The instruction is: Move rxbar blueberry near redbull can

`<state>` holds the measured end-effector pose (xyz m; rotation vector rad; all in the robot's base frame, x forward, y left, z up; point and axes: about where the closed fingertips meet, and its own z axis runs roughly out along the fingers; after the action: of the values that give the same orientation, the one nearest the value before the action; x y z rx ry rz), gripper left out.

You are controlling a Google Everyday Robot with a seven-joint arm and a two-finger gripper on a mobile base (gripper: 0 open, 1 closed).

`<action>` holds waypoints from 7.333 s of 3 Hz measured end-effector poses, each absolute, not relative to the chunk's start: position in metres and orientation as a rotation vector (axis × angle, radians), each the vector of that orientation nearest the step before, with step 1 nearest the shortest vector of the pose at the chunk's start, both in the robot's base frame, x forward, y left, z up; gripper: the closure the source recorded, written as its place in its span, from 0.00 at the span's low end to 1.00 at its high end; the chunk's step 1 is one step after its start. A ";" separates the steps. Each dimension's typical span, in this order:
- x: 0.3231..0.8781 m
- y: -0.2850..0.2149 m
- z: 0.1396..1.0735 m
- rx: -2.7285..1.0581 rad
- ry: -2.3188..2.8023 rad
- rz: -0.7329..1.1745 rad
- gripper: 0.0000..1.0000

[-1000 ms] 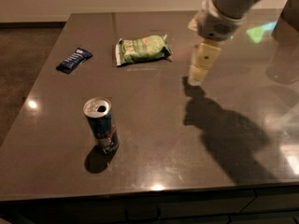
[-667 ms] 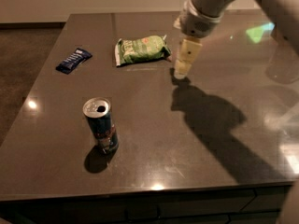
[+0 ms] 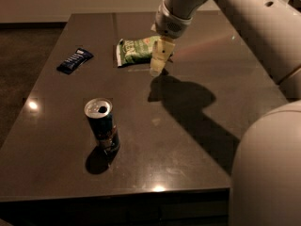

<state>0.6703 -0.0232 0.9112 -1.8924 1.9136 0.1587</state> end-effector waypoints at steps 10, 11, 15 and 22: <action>0.751 0.244 0.844 -1.494 1.977 0.355 0.00; 0.752 0.247 0.838 -1.451 2.007 0.383 0.17; 0.722 0.242 0.865 -1.315 2.055 0.525 1.00; 0.547 0.142 0.923 -1.274 2.141 0.524 1.00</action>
Offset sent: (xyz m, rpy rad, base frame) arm 0.0179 0.1355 -0.0180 0.1235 -0.0136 -0.0532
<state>0.5470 0.1422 0.9228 -1.2736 2.1407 0.5245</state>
